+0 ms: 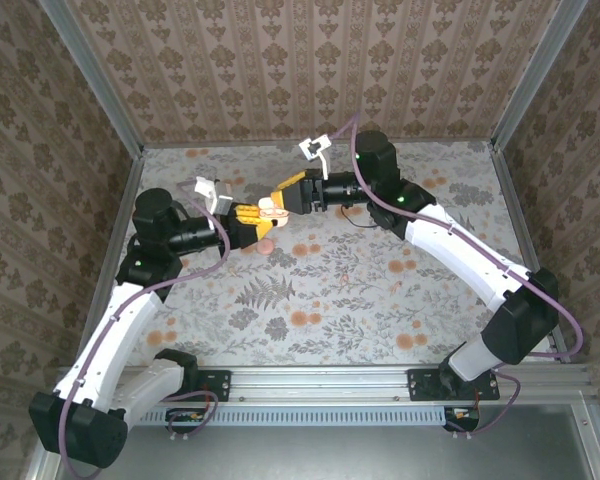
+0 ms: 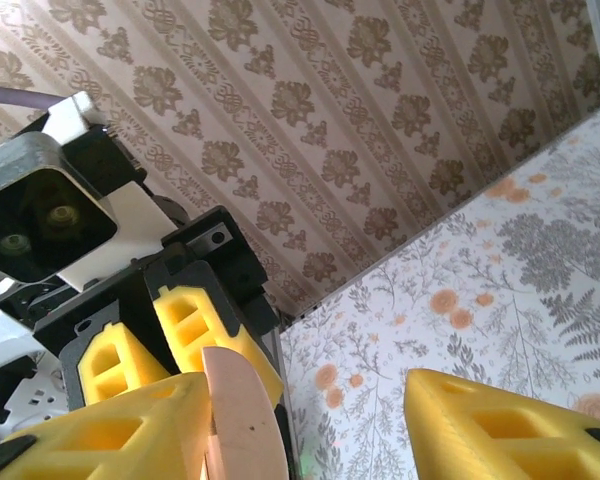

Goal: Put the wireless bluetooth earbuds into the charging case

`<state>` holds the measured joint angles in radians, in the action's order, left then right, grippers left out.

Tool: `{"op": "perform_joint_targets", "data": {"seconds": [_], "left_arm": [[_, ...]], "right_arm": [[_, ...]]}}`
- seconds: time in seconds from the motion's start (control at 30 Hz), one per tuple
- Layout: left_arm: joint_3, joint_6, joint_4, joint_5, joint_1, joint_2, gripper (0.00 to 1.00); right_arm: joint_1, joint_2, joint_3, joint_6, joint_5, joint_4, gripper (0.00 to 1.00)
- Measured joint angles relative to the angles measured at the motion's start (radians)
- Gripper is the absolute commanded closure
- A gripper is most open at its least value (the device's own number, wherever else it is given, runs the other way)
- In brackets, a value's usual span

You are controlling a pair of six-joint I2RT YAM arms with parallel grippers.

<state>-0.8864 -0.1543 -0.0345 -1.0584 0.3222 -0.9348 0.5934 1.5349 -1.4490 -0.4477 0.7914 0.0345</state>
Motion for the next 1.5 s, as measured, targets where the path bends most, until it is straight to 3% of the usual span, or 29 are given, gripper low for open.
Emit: {"op": "perform_joint_targets", "data": {"seconds": [0.2, 0.43, 0.7, 1.0, 1.17, 1.5], "left_arm": [[0.030, 0.014, 0.031, 0.065, -0.064, 0.012, 1.00], [0.063, 0.018, 0.065, 0.146, -0.130, 0.017, 1.00], [0.063, 0.035, 0.103, 0.208, -0.167, 0.027, 1.00], [0.063, 0.059, 0.138, 0.230, -0.193, 0.034, 1.00], [0.063, 0.062, 0.150, 0.230, -0.193, 0.040, 1.00], [0.080, 0.062, 0.156, 0.230, -0.193, 0.040, 1.00]], "right_arm": [[-0.019, 0.002, -0.008, -0.017, -0.063, 0.046, 0.35], [-0.030, 0.054, -0.096, -0.019, -0.361, 0.198, 0.37], [-0.002, 0.433, -0.394, -0.010, -0.656, 0.349, 0.46], [0.028, 0.924, -0.845, -0.092, -0.821, 0.597, 0.56], [0.064, 1.035, -0.990, -0.114, -0.891, 0.665, 0.59], [0.090, 1.102, -1.036, -0.130, -0.972, 0.672, 0.60]]}}
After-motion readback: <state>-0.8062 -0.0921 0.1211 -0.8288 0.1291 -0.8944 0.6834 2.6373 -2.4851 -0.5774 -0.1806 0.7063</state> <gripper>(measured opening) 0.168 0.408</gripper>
